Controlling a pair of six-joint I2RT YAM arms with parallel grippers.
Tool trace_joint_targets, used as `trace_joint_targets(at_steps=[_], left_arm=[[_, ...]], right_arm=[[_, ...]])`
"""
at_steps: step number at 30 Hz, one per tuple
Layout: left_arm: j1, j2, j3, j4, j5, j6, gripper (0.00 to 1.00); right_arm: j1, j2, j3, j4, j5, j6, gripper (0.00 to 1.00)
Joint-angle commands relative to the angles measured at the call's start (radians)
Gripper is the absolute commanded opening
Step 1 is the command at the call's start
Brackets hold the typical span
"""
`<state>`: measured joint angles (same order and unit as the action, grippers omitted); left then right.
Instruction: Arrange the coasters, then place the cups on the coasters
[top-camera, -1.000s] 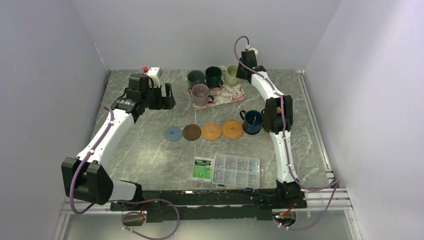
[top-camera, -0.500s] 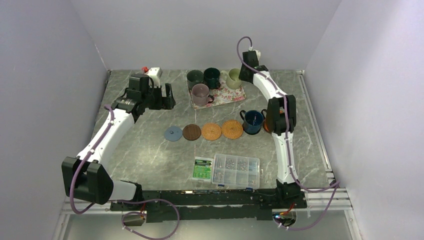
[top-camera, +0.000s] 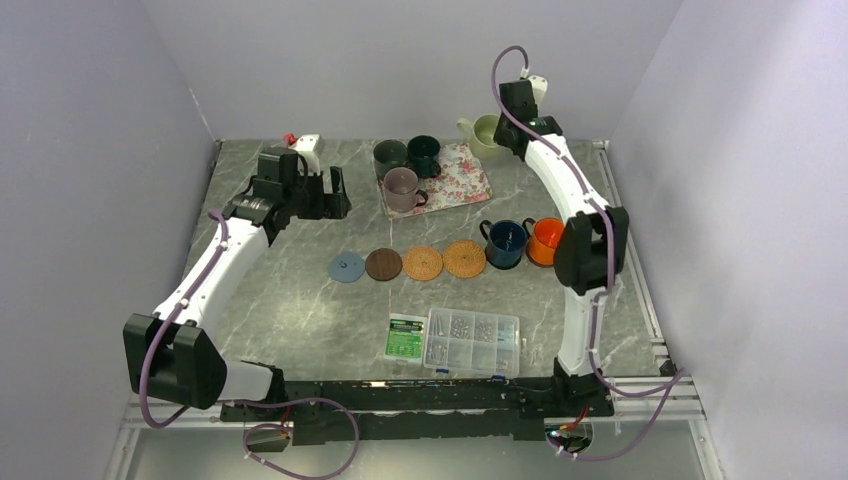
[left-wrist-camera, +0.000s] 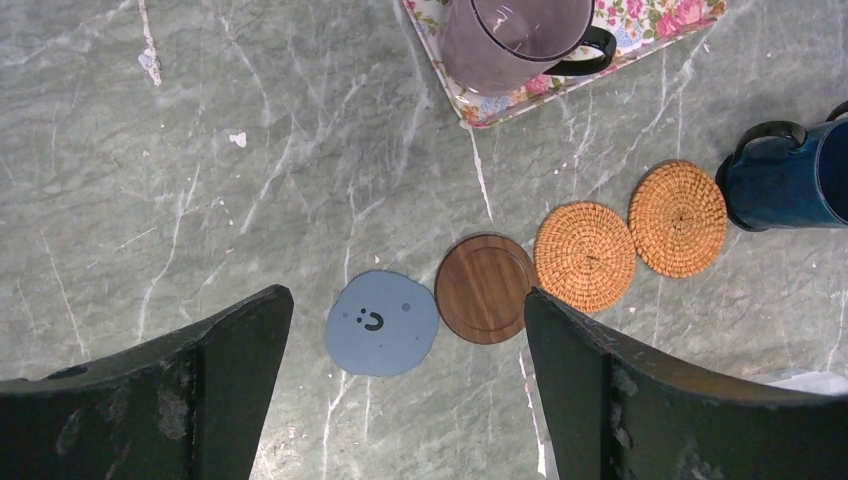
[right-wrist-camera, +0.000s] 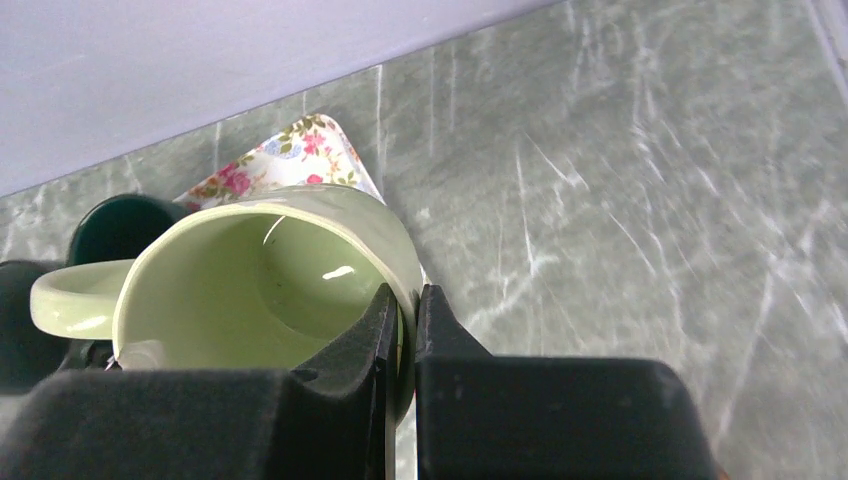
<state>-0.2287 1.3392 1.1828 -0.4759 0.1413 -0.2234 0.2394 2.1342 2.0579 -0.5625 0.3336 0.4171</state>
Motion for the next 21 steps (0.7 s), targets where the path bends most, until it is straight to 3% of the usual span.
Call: trace_joint_targets(at_steps=[1,13,21], left_arm=[[0.001,-0.042,0.006,0.027,-0.01,-0.002,0.92],[0.001,-0.074,0.001,0.036,-0.016,-0.005,0.92],[0.001,-0.083,0.002,0.034,-0.012,-0.008,0.92]], right_arm=[[0.053,-0.229,-0.089,-0.026,0.12,0.074,0.0],[0.207,-0.642,-0.483,-0.132,0.16,0.352,0.0],[0.358,-0.724,-0.669,-0.164,0.259,0.506,0.0]])
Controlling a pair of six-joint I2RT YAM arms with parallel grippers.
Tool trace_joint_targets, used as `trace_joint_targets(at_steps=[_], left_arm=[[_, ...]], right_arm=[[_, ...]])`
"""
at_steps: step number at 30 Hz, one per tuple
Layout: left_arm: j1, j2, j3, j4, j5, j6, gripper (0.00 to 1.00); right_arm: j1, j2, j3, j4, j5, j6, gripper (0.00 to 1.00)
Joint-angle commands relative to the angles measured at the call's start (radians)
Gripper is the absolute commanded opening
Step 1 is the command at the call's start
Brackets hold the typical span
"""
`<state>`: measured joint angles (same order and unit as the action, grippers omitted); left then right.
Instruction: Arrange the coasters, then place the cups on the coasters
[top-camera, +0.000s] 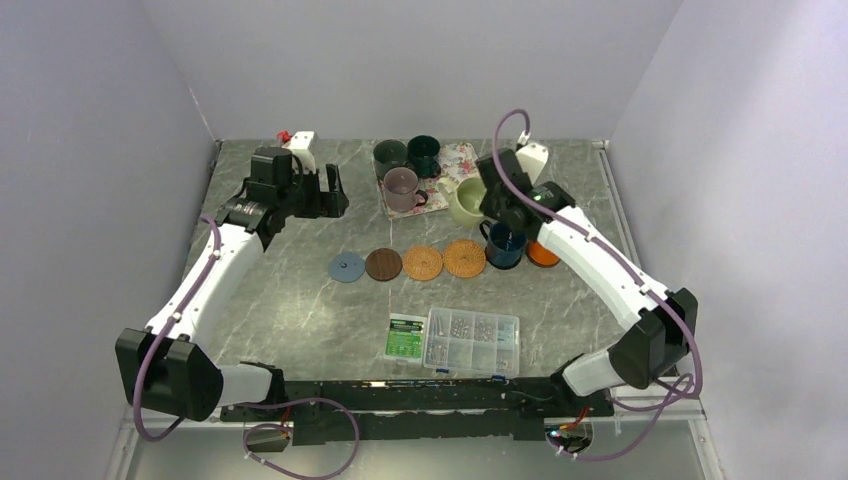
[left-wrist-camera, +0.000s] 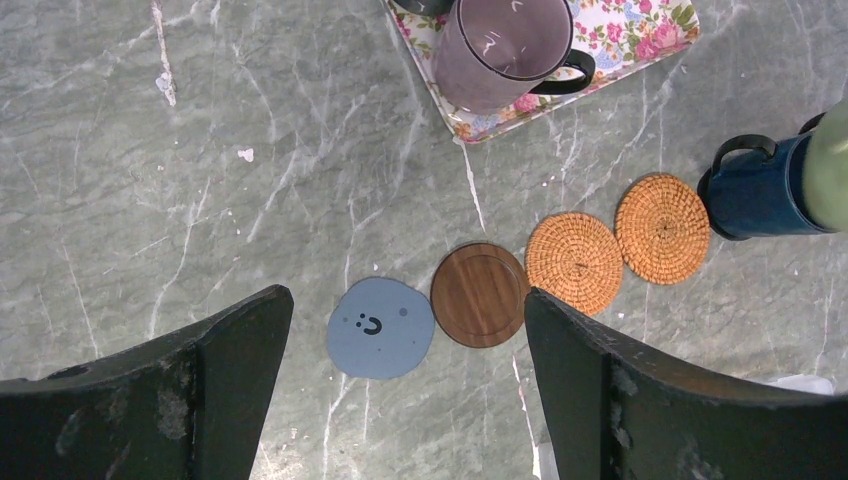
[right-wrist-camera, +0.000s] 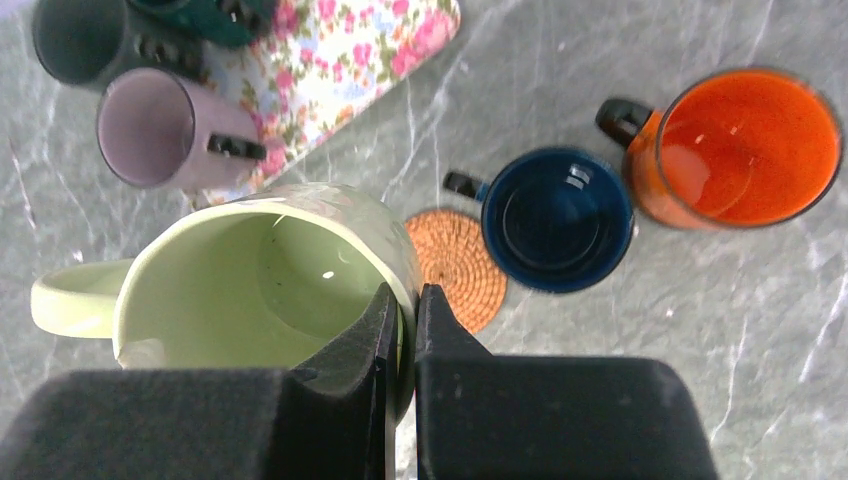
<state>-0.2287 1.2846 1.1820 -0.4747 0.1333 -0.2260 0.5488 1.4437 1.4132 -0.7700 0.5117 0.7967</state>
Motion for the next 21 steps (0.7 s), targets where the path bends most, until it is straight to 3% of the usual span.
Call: trace_joint_targets(at_steps=[1,21], left_arm=[[0.001,-0.029,0.002,0.034,-0.005,-0.005,0.92],[0.002,-0.025,0.004,0.031,-0.015,0.0,0.92]], right_arm=[[0.06,-0.027,-0.035,0.031,0.088,0.139,0.0],[0.106,0.149,-0.074,-0.009,0.123,0.301,0.0]])
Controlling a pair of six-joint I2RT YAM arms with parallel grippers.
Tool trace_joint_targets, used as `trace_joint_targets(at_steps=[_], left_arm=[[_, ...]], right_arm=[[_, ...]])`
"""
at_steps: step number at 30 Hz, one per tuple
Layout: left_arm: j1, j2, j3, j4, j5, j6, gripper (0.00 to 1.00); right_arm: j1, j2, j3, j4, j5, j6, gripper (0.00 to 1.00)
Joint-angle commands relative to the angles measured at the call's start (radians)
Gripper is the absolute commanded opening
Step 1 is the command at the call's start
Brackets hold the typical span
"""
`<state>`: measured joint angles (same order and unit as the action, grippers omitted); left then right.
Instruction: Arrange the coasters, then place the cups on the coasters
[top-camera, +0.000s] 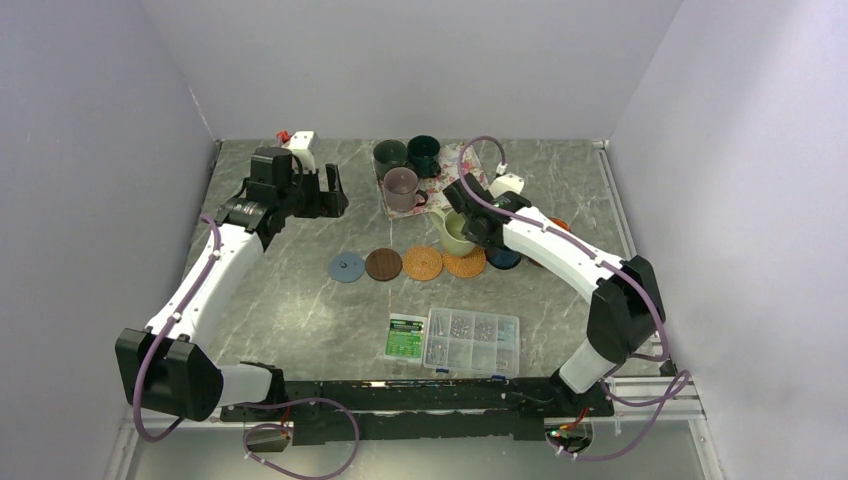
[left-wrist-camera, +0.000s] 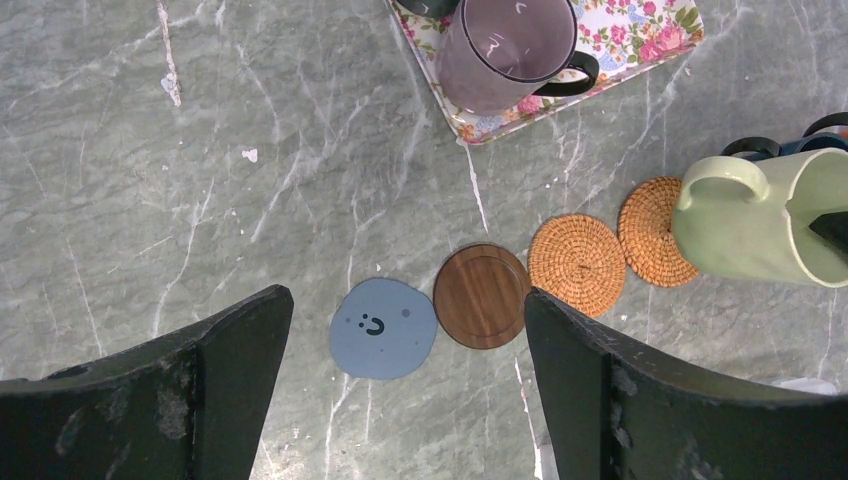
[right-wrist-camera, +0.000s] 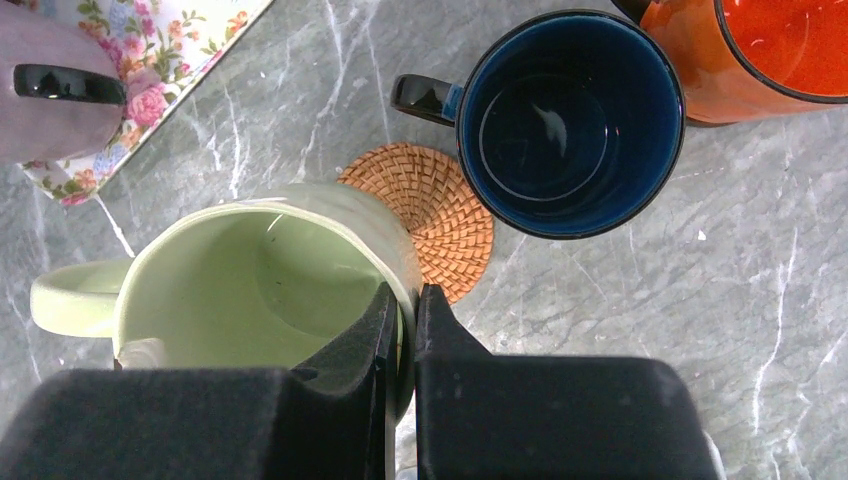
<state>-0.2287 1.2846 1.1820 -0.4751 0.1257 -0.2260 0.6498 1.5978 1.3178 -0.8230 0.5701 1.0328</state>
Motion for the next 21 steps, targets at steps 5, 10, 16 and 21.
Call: trace_joint_targets(at_steps=[5,10,16,21], left_arm=[[0.002,-0.02,0.005,0.03,0.0,-0.001,0.92],[0.002,-0.019,0.004,0.032,-0.006,0.002,0.92],[0.001,-0.012,0.005,0.03,-0.004,0.002,0.92],[0.002,-0.012,0.005,0.031,-0.004,0.004,0.92]], right_arm=[[0.006,0.044,0.029,0.024,0.071,0.068,0.0],[0.005,0.074,0.022,0.025,0.083,0.065,0.0],[0.005,0.1,0.014,0.041,0.083,0.046,0.0],[0.002,0.115,0.002,0.042,0.085,0.042,0.0]])
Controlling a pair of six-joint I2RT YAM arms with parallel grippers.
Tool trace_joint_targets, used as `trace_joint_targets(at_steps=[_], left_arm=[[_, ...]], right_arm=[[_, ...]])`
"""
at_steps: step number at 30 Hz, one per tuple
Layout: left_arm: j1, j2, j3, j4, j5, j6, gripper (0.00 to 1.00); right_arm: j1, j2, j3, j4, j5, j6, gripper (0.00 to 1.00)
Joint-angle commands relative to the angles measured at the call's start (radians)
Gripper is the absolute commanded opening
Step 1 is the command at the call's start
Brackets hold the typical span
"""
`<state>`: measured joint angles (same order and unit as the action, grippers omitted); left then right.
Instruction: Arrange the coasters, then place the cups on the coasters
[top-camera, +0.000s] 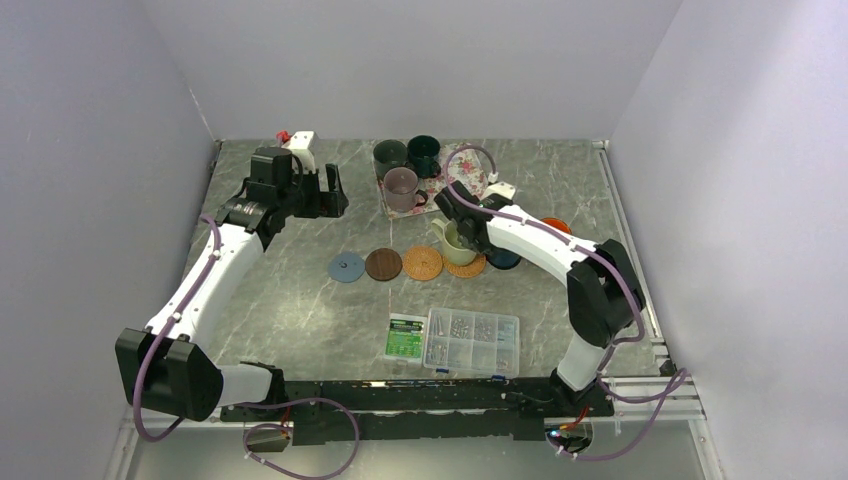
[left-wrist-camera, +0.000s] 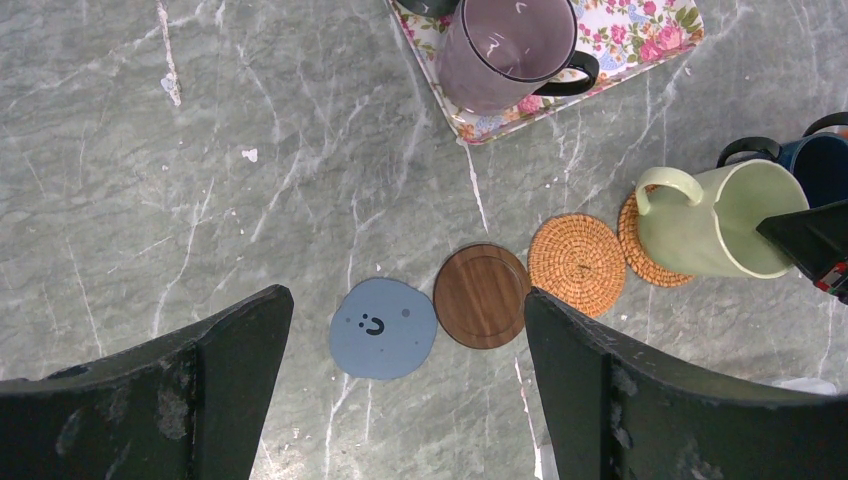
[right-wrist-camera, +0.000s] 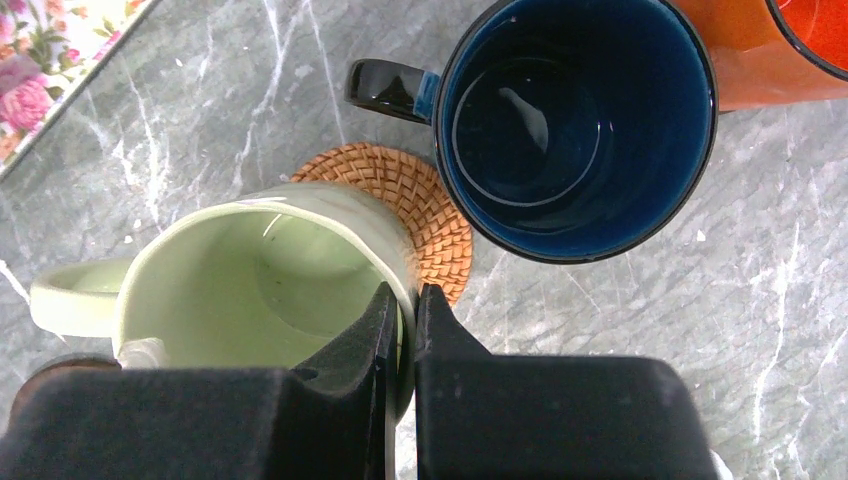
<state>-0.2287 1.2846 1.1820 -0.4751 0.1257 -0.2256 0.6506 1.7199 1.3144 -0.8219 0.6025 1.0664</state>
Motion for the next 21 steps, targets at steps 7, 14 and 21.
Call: trace_joint_targets(at_steps=[7,14,21], left_arm=[[0.002,-0.007,0.005,0.03,-0.001,0.003,0.92],[0.002,-0.006,0.005,0.03,0.0,0.005,0.92],[0.002,-0.002,0.005,0.032,0.005,0.003,0.92]], right_arm=[[-0.006,-0.005,-0.022,0.069,0.034,-0.014,0.0],[-0.014,-0.006,-0.041,0.082,0.031,-0.029,0.0],[-0.02,-0.011,-0.055,0.092,0.037,-0.045,0.0]])
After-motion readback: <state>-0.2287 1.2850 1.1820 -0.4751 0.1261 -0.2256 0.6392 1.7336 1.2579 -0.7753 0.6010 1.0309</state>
